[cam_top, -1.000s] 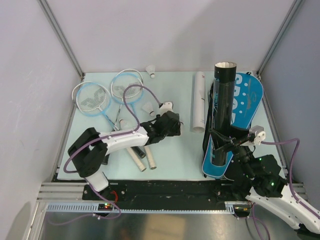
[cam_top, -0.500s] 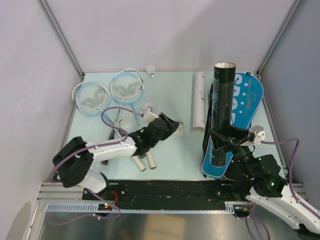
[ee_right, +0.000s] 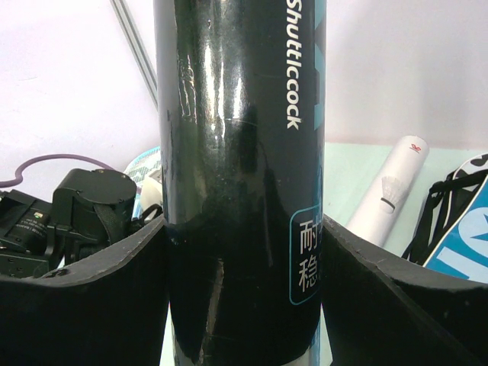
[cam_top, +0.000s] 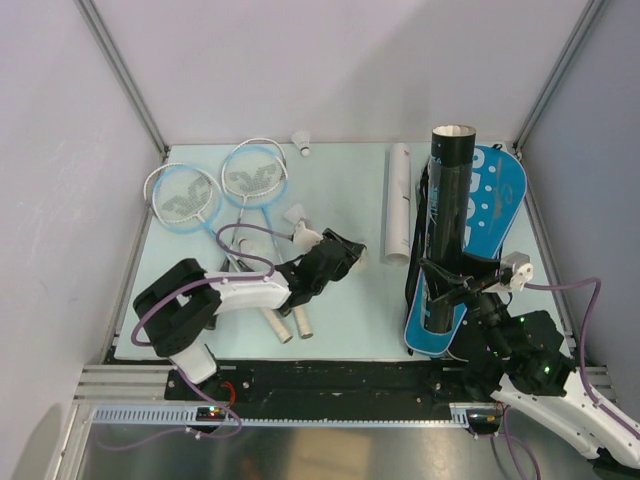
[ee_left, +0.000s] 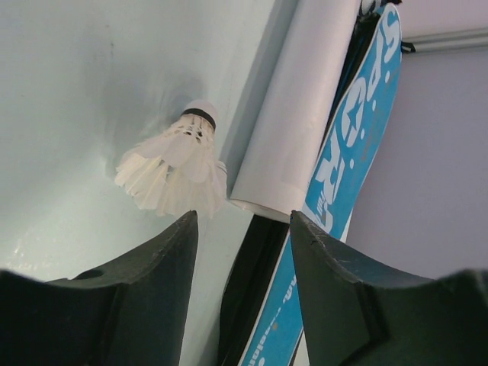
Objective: Pack up the badminton gear
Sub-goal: Pick up the shuttlecock at the center of the board.
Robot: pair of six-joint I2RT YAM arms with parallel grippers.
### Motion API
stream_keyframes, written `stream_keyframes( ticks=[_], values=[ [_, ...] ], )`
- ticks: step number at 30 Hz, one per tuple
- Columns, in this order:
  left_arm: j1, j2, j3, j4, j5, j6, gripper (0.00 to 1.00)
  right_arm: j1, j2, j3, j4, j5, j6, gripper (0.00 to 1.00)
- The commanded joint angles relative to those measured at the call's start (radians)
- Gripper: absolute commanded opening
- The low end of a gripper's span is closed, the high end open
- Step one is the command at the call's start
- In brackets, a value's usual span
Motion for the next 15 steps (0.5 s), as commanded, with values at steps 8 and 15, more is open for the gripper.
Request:
stream_keyframes(
  ticks=[8,15],
  values=[
    [0.040,0.081,0.052,0.031,-0.065,-0.094,0.56,0.004,-0.015,0.046,0.063,0.000,0.001,0.28],
    [0.083,0.118,0.062,0.038,-0.031,-0.134,0.55,0.003,-0.001,0.046,0.069,0.004,0.003,0.28]
  ],
)
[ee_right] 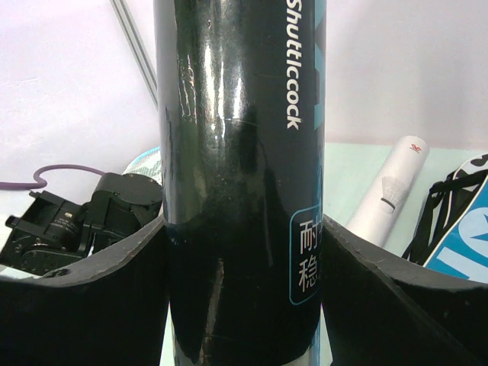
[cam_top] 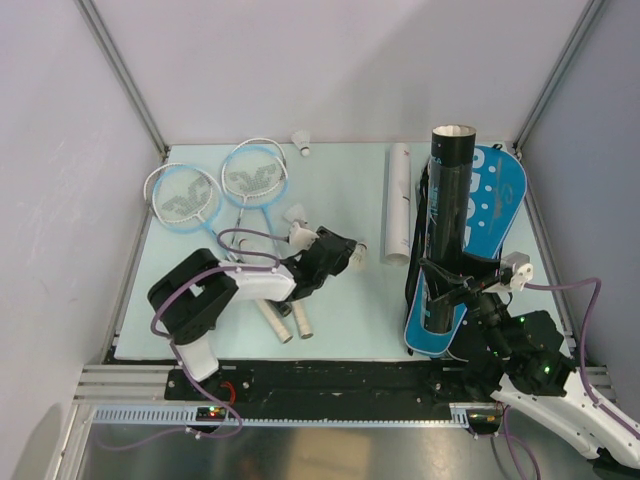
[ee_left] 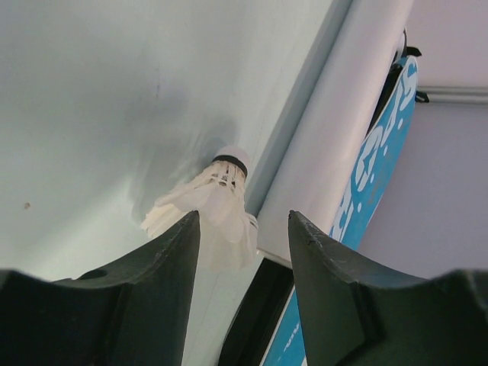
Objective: Pack up the badminton gear
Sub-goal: Pick up the shuttlecock at the center of the board.
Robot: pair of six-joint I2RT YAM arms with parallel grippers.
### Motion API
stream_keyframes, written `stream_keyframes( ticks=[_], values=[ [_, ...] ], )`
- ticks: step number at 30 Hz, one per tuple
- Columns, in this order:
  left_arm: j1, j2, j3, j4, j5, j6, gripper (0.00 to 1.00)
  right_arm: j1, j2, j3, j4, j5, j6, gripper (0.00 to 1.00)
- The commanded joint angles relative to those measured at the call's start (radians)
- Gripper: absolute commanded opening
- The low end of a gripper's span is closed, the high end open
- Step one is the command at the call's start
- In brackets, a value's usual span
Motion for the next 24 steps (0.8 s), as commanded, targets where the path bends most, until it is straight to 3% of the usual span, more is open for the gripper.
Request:
stream_keyframes(
  ticks=[1,7,16,24],
  values=[
    [0.033,0.025,0.040,0.030,-0.007,-0.043,0.55,0.004,0.003,0.046,0.071,0.003,0.003,0.28],
    [0.068,0.071,0.076,0.053,0.056,-0.050,0.53,0.003,0.031,0.046,0.072,0.007,0.007,0.28],
    [0.096,0.080,0.056,0.077,0.081,-0.045,0.41,0.004,0.059,0.046,0.089,0.011,-0.004,0.28],
    [0.106,0.111,0.086,0.110,0.162,-0.011,0.42,0.003,0.095,0.046,0.104,-0.002,-0.004,0.28]
  ],
)
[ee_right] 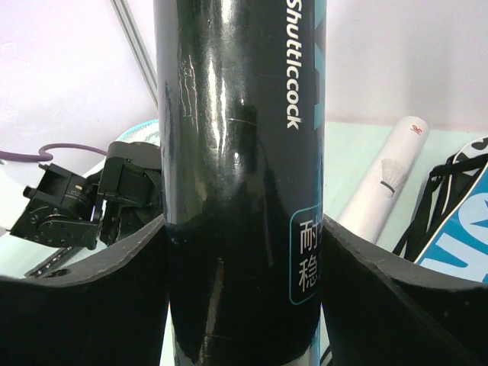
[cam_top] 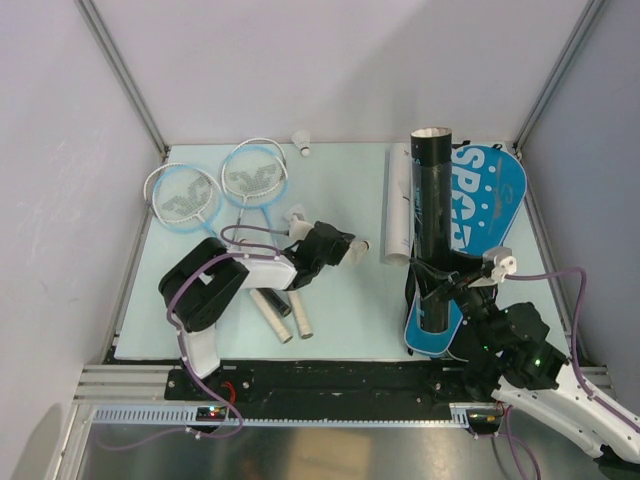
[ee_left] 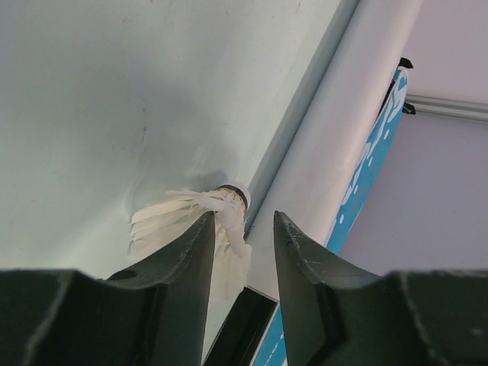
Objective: Pack up the badminton gear
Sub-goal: Pick up the shuttlecock at the center of the board.
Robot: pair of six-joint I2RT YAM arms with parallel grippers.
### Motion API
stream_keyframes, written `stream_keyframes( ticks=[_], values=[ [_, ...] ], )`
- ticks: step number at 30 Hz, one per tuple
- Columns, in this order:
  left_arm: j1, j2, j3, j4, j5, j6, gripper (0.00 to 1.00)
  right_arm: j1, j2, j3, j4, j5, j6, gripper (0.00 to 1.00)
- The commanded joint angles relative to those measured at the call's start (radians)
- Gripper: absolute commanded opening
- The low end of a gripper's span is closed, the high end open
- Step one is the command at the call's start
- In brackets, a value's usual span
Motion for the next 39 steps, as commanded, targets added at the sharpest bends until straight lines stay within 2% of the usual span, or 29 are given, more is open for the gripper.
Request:
stream_keyframes(
  ticks=[1,6,9,16,20,25,27,34,39],
  values=[
    [0.006,0.019,0.037,0.035,0.028,0.017,0.40,0.003,0.007,0.046,0.097,-0.002,-0.003,0.28],
    [0.006,0.031,0.028,0.037,0.043,0.007,0.33,0.003,0.005,0.046,0.097,-0.001,-0.007,0.28],
    [0.006,0.021,0.022,0.044,0.040,0.016,0.23,0.003,0.010,0.045,0.089,0.002,-0.005,0.28],
    [0.042,-0.122,-0.001,0.050,0.048,0.164,0.02,0.003,0.018,0.041,0.085,-0.008,-0.009,0.28],
    [0.088,-0.237,-0.022,0.047,0.115,0.303,0.00,0.003,0.038,0.037,0.085,-0.014,-0.023,0.29],
    [0.182,-0.409,-0.029,-0.017,0.276,0.488,0.00,0.004,0.134,0.028,0.085,-0.041,-0.120,0.31],
    [0.229,-0.512,-0.018,-0.089,0.337,0.568,0.00,0.004,0.173,0.007,0.116,-0.052,-0.175,0.31],
    [0.325,-0.829,0.133,-0.627,0.347,0.968,0.00,0.006,0.255,-0.170,0.429,-0.090,-0.380,0.30],
    [0.360,-0.937,0.294,-0.933,0.465,1.110,0.00,0.004,0.371,-0.197,0.579,-0.125,-0.573,0.30]
  ],
)
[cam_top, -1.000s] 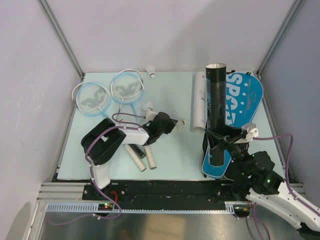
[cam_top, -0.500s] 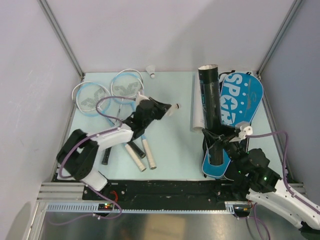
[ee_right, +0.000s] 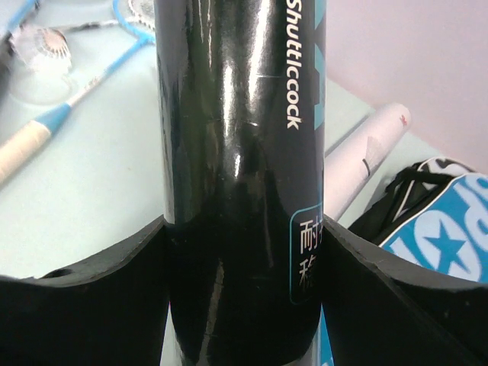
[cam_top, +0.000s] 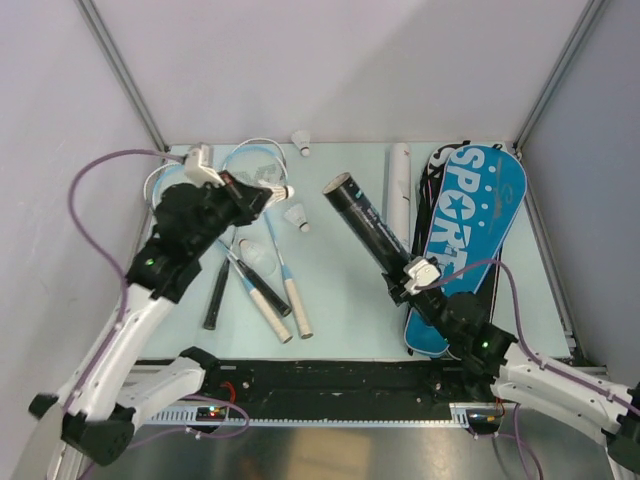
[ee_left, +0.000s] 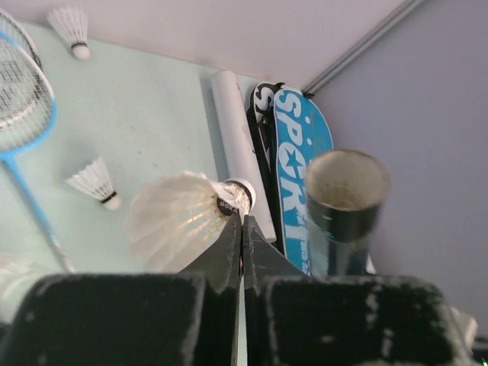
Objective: Pack up the badminton gear
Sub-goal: Pick up the shuttlecock at the center of the board, then place the shuttlecock at the shuttle tube.
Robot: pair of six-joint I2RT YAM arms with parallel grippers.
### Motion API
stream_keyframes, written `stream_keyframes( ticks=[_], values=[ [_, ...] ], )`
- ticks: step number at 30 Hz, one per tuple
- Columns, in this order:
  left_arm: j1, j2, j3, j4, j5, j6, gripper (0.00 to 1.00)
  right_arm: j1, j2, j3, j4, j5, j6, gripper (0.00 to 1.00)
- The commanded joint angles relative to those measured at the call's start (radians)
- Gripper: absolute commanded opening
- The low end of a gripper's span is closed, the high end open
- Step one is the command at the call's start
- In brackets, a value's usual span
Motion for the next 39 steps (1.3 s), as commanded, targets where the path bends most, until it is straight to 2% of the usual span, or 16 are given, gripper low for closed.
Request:
stream_keyframes(
  ticks=[1,5,8,10,14,22,35,39],
  values=[
    [0.019,-0.075,0.145,-0.350,0.141,0.232,0.00,0.003,0.087,0.001,0.314,-0.048,-0.243,0.30],
    [0.020,-0.131,0.236,-0.462,0.255,0.279,0.00,0.006,0.191,-0.062,0.524,-0.102,-0.398,0.30],
    [0.020,-0.165,0.299,-0.545,0.327,0.312,0.00,0.003,0.232,-0.125,0.689,-0.203,-0.481,0.30],
    [0.019,-0.177,0.337,-0.609,0.350,0.335,0.00,0.000,0.249,-0.146,0.742,-0.275,-0.512,0.29],
    [0.020,-0.190,0.382,-0.705,0.367,0.366,0.00,-0.002,0.251,-0.144,0.741,-0.385,-0.532,0.29],
    [0.019,-0.205,0.351,-0.720,0.456,0.343,0.00,0.017,0.223,-0.132,0.701,-0.428,-0.547,0.29],
    [0.015,-0.182,0.282,-0.648,0.543,0.280,0.00,0.077,0.215,-0.100,0.641,-0.358,-0.591,0.28],
    [0.008,-0.188,0.244,-0.601,0.556,0.255,0.00,0.080,0.240,-0.082,0.659,-0.285,-0.584,0.27]
  ],
)
